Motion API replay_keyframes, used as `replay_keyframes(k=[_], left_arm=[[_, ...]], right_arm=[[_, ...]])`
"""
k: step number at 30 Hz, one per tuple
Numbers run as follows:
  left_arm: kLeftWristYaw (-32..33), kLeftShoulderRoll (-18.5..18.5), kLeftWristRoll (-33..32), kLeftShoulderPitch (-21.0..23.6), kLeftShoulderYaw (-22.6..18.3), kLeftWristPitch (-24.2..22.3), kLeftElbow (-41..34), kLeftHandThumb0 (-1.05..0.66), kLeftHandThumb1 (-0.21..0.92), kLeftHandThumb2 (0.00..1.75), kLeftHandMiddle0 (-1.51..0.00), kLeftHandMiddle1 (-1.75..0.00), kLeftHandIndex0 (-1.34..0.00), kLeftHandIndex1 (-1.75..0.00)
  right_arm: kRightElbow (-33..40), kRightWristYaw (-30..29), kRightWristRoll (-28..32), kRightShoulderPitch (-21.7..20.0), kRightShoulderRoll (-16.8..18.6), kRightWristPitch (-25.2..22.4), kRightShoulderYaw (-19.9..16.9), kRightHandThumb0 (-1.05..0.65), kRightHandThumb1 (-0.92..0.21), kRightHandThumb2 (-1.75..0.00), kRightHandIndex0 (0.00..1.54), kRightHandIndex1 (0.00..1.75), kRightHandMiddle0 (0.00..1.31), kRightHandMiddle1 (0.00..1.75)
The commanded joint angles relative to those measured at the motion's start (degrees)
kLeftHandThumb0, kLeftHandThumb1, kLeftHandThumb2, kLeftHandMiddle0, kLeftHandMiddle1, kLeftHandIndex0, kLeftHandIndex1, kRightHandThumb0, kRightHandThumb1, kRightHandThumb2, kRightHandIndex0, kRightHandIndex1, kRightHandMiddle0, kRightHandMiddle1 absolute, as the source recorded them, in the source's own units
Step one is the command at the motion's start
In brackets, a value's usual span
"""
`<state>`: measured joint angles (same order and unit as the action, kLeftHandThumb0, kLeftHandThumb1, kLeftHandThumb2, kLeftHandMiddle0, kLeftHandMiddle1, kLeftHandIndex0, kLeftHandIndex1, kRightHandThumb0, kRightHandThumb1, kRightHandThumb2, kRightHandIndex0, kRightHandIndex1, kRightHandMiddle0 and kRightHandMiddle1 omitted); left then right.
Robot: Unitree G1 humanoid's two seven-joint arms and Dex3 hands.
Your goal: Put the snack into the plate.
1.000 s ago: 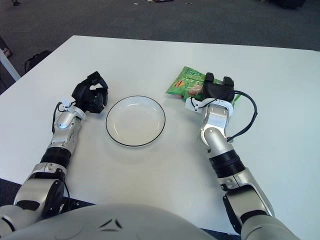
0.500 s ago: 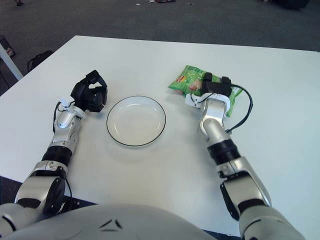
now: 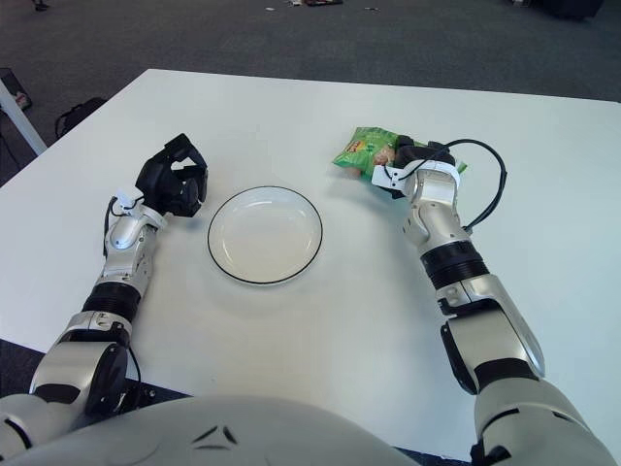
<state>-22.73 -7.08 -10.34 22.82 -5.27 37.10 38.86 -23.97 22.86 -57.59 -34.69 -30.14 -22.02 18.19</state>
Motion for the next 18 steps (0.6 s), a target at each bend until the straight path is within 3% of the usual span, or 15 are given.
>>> replay_keyframes(k=[1, 3, 4, 6, 8, 9, 12, 18], left_arm=[[0.6, 2.2, 1.6, -7.6, 1.1, -0.2, 4.7, -0.46, 0.37, 1.25, -1.17, -1.75, -0.57, -1.75], [0.3, 2.2, 1.5, -7.7, 1.1, -0.6, 4.5, -0.46, 0.37, 1.25, -1.17, -1.75, -0.57, -1.75], [0.0, 2.2, 1.2, -7.7, 1.1, -0.9, 4.4, -0.46, 0.37, 1.25, -1.17, -1.75, -0.57, -1.75], [-0.2, 2.2, 1.0, -7.7, 1.1, -1.2, 4.3, -0.46, 0.37, 1.25, -1.16, -1.75, -0.57, -1.75], [-0.3, 2.2, 1.0, -7.7, 1.1, -1.3, 4.4, -0.46, 0.37, 1.24, -1.15, -1.75, -0.56, -1.75], [-0.2, 2.2, 1.0, -7.7, 1.1, -1.3, 4.4, -0.46, 0.38, 1.24, -1.15, -1.75, -0.56, -1.75], [0.0, 2.3, 1.2, -7.6, 1.0, -1.2, 4.5, -0.46, 0.38, 1.24, -1.15, -1.75, -0.56, -1.75], [0.4, 2.3, 1.5, -7.4, 1.0, -0.9, 4.8, -0.46, 0.38, 1.24, -1.16, -1.75, -0.56, -1.75]], right_arm=[[-3.1, -0.8, 2.5, 2.6, 0.2, 1.7, 1.2, -0.85, -0.92, -0.68, 0.0, 0.92, 0.0, 1.12], [-3.5, -3.3, 2.9, 2.8, 0.1, 2.4, 1.0, -0.61, -0.89, -0.64, 0.0, 1.2, 0.11, 1.43], [-3.6, -6.0, 3.6, 3.2, 0.4, 2.8, 0.2, -0.56, -0.87, -0.65, 0.0, 1.28, 0.14, 1.49], [-3.9, -10.0, 4.8, 3.7, 1.1, 3.3, -1.0, -0.27, -0.74, -0.79, 0.12, 1.47, 0.29, 1.64], [-4.1, -13.6, 6.0, 4.2, 1.7, 3.7, -2.0, -0.14, -0.58, -0.96, 0.29, 1.49, 0.41, 1.69], [-4.3, -15.2, 6.6, 4.4, 1.9, 3.9, -2.4, -0.09, -0.49, -1.08, 0.36, 1.58, 0.44, 1.71], [-4.7, -19.4, 8.4, 4.8, 2.6, 4.8, -3.2, -0.03, -0.38, -1.24, 0.44, 1.69, 0.47, 1.74], [-4.7, -24.4, 11.1, 5.5, 3.4, 6.0, -4.2, 0.0, -0.38, -1.25, 0.45, 1.73, 0.46, 1.75]])
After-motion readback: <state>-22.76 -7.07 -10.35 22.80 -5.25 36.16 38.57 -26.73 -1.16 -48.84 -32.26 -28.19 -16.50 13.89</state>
